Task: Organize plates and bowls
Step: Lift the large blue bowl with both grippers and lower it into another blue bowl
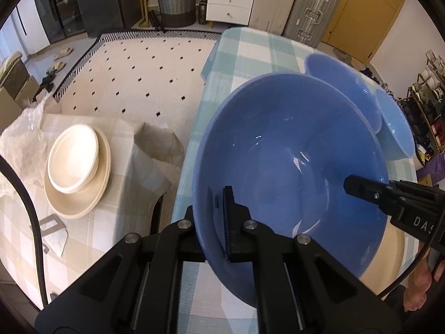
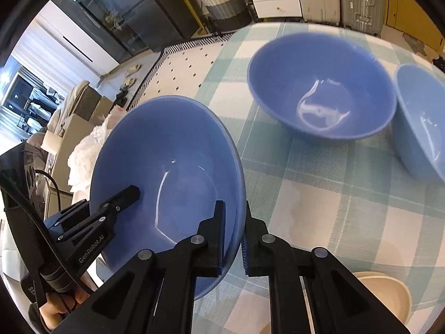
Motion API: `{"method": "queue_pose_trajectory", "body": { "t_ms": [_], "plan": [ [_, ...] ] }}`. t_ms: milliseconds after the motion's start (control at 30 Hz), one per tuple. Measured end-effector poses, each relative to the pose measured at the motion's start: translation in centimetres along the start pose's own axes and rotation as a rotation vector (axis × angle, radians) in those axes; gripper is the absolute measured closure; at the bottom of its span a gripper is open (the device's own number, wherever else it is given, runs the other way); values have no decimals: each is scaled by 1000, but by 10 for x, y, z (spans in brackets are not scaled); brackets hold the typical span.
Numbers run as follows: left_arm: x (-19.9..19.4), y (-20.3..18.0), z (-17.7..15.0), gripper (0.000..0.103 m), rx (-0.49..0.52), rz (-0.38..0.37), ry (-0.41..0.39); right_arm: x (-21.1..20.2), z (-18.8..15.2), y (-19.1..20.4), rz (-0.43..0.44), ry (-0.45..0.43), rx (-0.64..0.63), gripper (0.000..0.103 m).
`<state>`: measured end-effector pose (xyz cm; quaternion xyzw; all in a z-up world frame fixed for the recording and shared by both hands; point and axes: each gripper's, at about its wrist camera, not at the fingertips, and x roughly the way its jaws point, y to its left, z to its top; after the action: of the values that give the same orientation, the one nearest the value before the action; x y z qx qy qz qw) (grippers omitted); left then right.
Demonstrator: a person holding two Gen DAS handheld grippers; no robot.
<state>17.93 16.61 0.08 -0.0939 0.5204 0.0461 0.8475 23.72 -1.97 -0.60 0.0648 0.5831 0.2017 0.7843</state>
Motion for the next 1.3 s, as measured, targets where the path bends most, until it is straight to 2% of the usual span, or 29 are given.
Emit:
{"method": "queue_pose_trajectory", "body": {
  "t_ms": [467, 700, 1067, 1300],
  "plan": [
    [-43, -84, 50, 99, 53, -67, -62, -93, 31, -40, -47, -117, 35, 93],
    [-51, -129, 86, 99, 67, -82, -70, -117, 58, -69, -54, -136, 71, 93],
    [-31, -188, 139, 99, 83, -66, -53, -116, 98, -110, -79, -130, 107, 93],
    [3, -200, 167, 99, 73, -56, -24, -92, 121, -126, -75, -103, 128, 93]
  ]
}}
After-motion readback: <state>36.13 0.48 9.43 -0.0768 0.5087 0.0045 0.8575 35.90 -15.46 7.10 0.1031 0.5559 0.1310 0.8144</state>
